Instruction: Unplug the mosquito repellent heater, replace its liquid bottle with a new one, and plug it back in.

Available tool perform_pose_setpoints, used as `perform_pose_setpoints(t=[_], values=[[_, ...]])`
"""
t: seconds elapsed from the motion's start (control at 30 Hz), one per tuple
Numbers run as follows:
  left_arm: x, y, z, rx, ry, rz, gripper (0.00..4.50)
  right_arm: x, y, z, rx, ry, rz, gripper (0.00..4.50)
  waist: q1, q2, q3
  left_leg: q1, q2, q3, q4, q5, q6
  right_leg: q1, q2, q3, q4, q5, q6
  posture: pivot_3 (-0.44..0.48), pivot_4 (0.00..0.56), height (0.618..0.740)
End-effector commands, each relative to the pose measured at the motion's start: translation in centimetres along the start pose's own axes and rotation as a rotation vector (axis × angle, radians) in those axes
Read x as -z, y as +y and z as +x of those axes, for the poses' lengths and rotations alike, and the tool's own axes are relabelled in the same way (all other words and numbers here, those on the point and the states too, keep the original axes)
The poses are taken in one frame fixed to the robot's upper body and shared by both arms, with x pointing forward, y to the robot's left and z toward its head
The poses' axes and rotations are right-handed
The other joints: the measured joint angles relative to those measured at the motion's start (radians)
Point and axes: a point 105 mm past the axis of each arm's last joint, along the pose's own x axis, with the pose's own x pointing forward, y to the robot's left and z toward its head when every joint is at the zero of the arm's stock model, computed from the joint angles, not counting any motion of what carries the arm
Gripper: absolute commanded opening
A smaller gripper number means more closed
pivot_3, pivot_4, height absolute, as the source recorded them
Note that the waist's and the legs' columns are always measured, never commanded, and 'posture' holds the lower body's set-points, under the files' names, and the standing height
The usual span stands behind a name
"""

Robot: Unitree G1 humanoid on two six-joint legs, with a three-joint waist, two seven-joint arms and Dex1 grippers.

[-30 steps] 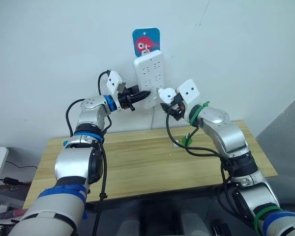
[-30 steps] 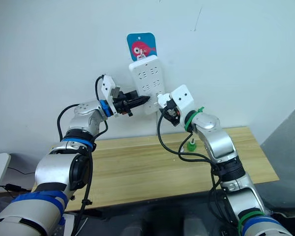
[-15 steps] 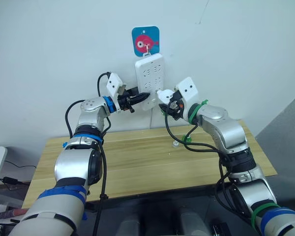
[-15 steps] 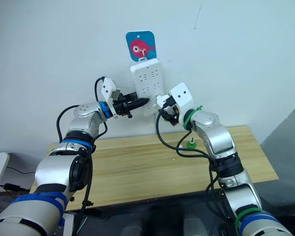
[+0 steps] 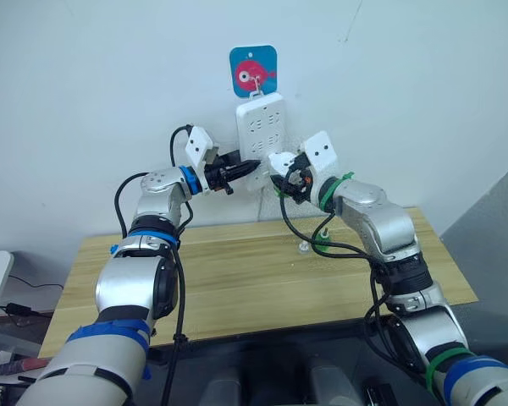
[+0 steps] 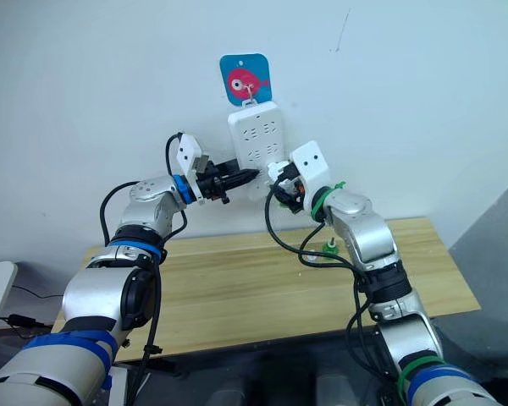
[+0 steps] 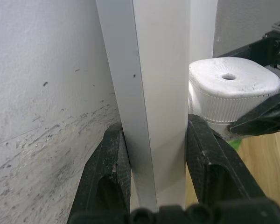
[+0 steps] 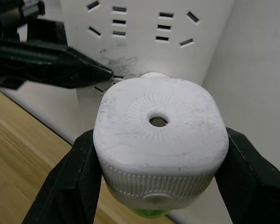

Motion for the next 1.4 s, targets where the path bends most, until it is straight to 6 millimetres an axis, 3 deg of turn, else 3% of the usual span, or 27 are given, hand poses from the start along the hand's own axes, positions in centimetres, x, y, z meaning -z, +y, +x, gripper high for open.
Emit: perform_pose_setpoints(t=[0.03, 0.13, 0.27, 0.4, 0.43, 0.53, 0.7, 0.93, 1.03, 1.07, 1.2, 1.37, 1.4], values=[[-0.1, -6.8, 4.4, 0.396, 0.003, 0.065, 1.37, -2.9, -0.8, 0.9, 0.061, -0.088, 0.046, 2.94, -0.001, 0.0, 0.0, 0.0, 0.0, 0.0, 0.0, 0.0, 0.0, 0.0, 0.0, 0.0, 0.0, 0.0, 0.0, -0.115, 0.091, 0.74], [-0.1, -6.9, 4.3, 0.401, 0.004, 0.066, 1.37, -3.3, -0.7, 1.1, 0.054, -0.105, 0.176, 2.94, -0.001, 0.0, 0.0, 0.0, 0.001, 0.0, 0.0, 0.001, -0.001, 0.0, 0.0, 0.0, 0.0, 0.0, 0.0, -0.112, 0.092, 0.74], [0.1, -6.9, 4.3, 0.396, 0.007, 0.069, 1.37, -3.0, -0.9, 1.0, 0.069, -0.068, -0.062, 2.94, 0.001, 0.0, 0.0, 0.0, 0.0, 0.0, 0.0, 0.001, -0.001, 0.0, 0.0, 0.0, 0.0, 0.0, 0.0, -0.11, 0.094, 0.74], [0.2, -6.6, 4.3, 0.366, 0.008, 0.077, 1.37, -2.9, -0.7, 0.8, 0.05, -0.08, 0.016, 2.94, 0.0, 0.0, 0.0, 0.0, 0.0, 0.0, 0.0, 0.0, 0.0, 0.0, 0.0, 0.0, 0.0, 0.0, 0.0, -0.109, 0.095, 0.74], [0.2, -6.4, 4.2, 0.355, 0.01, 0.08, 1.37, -2.8, -0.7, 0.5, 0.047, -0.082, 0.022, 3.66, 0.003, 0.0, 0.0, 0.0, 0.001, 0.0, 0.0, 0.0, 0.0, 0.0, 0.0, 0.0, 0.0, 0.0, 0.0, -0.109, 0.095, 0.74], [0.2, -6.0, 4.1, 0.325, 0.011, 0.088, 1.37, -2.3, -0.8, -0.4, 0.045, -0.079, 0.034, 4.49, 0.013, -0.002, -0.001, 0.0, 0.0, -0.005, 0.001, 0.0, -0.001, 0.002, 0.0, -0.001, 0.0, 0.0, 0.0, -0.108, 0.098, 0.74], [0.1, -5.2, 3.9, 0.275, 0.014, 0.109, 1.37, -0.8, -0.9, -2.9, 0.047, -0.038, 0.044, 4.49, 0.031, -0.002, -0.002, -0.003, -0.002, -0.009, -0.001, -0.002, 0.001, 0.002, 0.0, -0.001, 0.0, 0.0, 0.0, -0.114, 0.102, 0.74], [0.2, -4.5, 3.5, 0.243, 0.02, 0.108, 1.37, -0.5, 0.2, -6.0, 0.014, -0.035, 0.093, 4.49, 0.031, -0.002, -0.002, -0.005, -0.003, -0.009, 0.0, -0.005, 0.002, 0.002, 0.0, -0.001, -0.002, -0.002, 0.004, -0.127, 0.105, 0.74], [0.3, -3.8, 3.1, 0.197, 0.022, 0.116, 1.37, 1.1, 0.4, -7.4, 0.02, -0.018, 0.073, 4.49, 0.032, -0.002, -0.002, -0.005, -0.003, -0.009, 0.0, -0.005, 0.002, 0.003, 0.0, -0.001, -0.002, -0.004, 0.006, -0.133, 0.104, 0.74], [0.2, -3.4, 2.9, 0.161, 0.015, 0.127, 1.7, 1.7, 0.6, -7.7, 0.016, -0.017, 0.079, 4.5, 0.031, -0.002, -0.002, -0.004, -0.003, -0.009, 0.0, -0.005, 0.002, 0.003, 0.0, -0.001, -0.002, -0.004, 0.006, -0.134, 0.103, 0.74], [0.6, -2.4, 1.9, 0.109, 0.02, 0.112, 2.9, 2.2, 1.1, -7.6, 0.009, -0.052, 0.139, 3.54, 0.024, -0.002, -0.002, -0.004, -0.003, -0.005, 0.002, -0.005, 0.003, 0.003, 0.0, 0.0, -0.002, -0.004, 0.006, -0.132, 0.102, 0.74], [2.4, -0.9, -1.5, 0.019, 0.063, 0.157, 4.47, 2.2, 2.2, -6.8, -0.016, -0.095, 0.18, 1.68, 0.005, -0.002, -0.002, 0.009, -0.001, -0.002, 0.003, -0.006, 0.006, 0.01, 0.001, 0.002, 0.001, -0.004, 0.006, -0.112, 0.098, 0.74], [2.9, -0.8, -2.5, 0.001, 0.065, 0.149, 4.5, 2.2, 2.5, -6.6, -0.026, -0.103, 0.185, 1.29, 0.005, -0.002, -0.002, 0.013, 0.0, -0.003, 0.001, -0.006, 0.006, 0.014, 0.002, 0.002, 0.001, -0.004, 0.006, -0.104, 0.097, 0.74]])
